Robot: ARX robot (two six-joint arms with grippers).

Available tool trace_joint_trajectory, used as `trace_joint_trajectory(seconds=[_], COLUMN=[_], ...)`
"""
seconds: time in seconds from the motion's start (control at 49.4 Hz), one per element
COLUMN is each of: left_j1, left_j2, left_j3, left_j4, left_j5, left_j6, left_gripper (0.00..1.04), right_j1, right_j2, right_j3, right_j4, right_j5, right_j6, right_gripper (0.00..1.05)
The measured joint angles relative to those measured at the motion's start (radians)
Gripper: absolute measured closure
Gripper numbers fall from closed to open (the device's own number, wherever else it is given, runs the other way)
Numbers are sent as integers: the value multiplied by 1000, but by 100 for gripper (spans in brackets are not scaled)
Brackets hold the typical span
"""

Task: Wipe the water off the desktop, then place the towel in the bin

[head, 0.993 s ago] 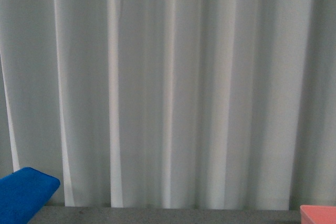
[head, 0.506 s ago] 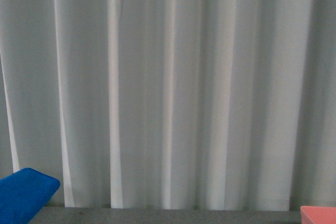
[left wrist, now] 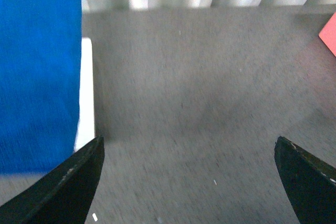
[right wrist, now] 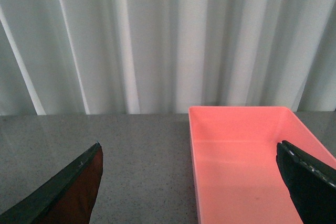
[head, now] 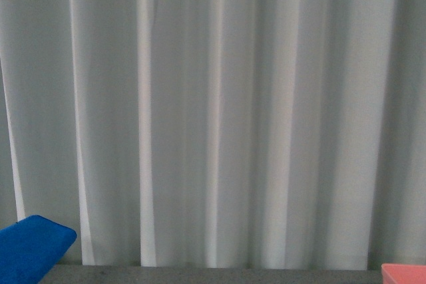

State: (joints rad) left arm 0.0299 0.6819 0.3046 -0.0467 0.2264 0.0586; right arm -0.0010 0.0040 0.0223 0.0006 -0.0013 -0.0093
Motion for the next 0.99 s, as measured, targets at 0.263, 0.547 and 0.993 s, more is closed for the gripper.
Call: trace_joint_trajectory(seconds=[0.263, 0.547, 0.993], left_j1=[8, 3, 76], left_j2=[767, 1116, 1239], left_j3=[477, 797, 872], left_j4=[296, 212, 205], left_j5=[-109, -310, -367], left_j6=[258, 243, 297], left_gripper=[7, 7, 7], right_j1=[0, 0, 0], right_j2=[0, 0, 0], right_j3=[0, 0, 0], right_j4=[0, 0, 0], right_j5=[0, 0, 0], right_j6=[0, 0, 0], right_gripper=[7, 7, 7])
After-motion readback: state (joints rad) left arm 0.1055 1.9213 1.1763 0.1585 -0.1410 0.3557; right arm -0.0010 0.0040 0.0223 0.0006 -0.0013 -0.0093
